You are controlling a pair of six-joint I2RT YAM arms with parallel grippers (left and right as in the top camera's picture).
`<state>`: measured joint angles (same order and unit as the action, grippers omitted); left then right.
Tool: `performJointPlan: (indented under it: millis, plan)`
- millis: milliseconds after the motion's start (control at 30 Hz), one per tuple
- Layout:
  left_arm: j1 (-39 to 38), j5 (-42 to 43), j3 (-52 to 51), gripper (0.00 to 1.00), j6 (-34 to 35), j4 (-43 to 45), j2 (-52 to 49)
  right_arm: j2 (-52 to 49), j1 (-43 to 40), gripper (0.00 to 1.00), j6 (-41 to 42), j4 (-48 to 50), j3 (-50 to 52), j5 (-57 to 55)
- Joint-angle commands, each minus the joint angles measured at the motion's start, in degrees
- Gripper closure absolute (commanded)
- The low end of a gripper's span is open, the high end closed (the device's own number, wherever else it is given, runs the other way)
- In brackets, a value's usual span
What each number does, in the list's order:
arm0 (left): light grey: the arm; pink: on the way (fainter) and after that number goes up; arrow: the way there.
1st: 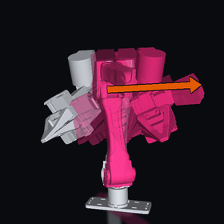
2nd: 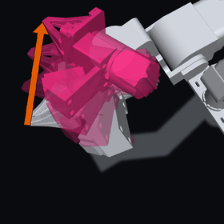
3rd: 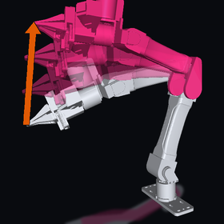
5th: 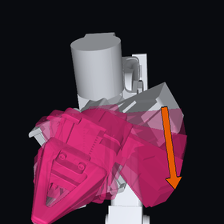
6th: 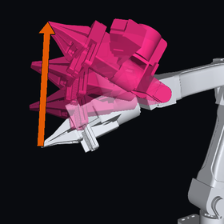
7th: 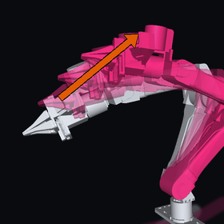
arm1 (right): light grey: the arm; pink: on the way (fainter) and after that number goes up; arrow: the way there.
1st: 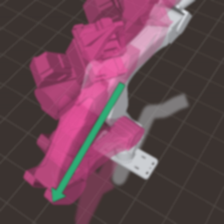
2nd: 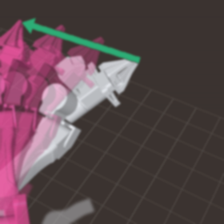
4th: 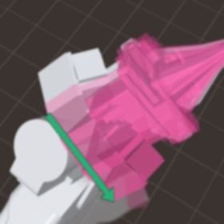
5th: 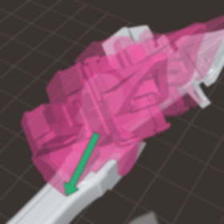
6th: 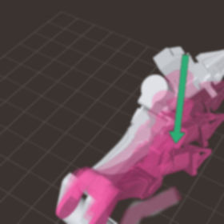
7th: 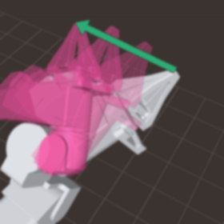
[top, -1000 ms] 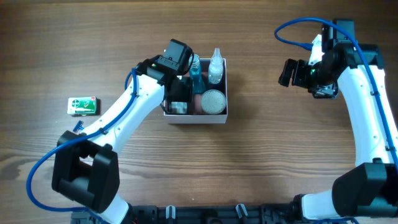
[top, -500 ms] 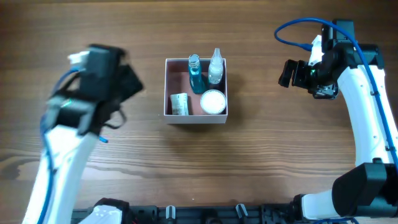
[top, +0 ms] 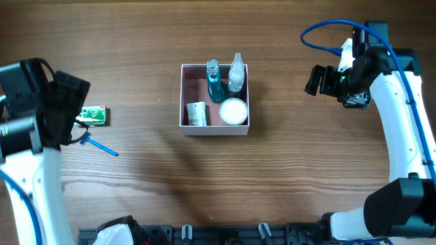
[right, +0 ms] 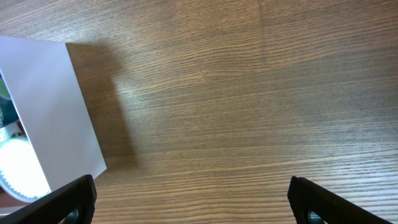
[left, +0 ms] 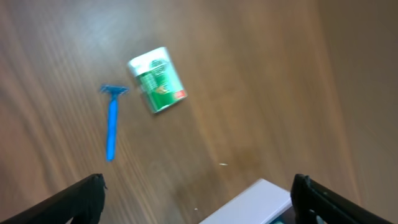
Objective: Pack container
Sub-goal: 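Move the left gripper to the green Dettol soap bar and grasp it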
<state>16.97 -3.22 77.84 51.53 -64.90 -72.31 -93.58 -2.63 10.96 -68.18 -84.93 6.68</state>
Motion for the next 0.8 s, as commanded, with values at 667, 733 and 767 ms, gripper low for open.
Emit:
performJointPlan:
  millis: [667, 733, 767]
  plan:
    - [3.19, 0.17, 0.17, 0.00, 14.99, 7.19, -32.85, -0.50, 0.04, 0.00, -1.42, -0.07, 0.15, 0.90]
    - [3.19, -1.20, 0.17, 0.01, 15.28, 8.11, -33.22, -0.50, 0.04, 0.00, -1.60, -0.07, 0.15, 0.87]
    - [3.19, -1.64, 0.15, 0.01, 15.56, 8.37, -33.44, -0.50, 0.04, 0.00, -1.60, -0.04, 0.15, 0.87]
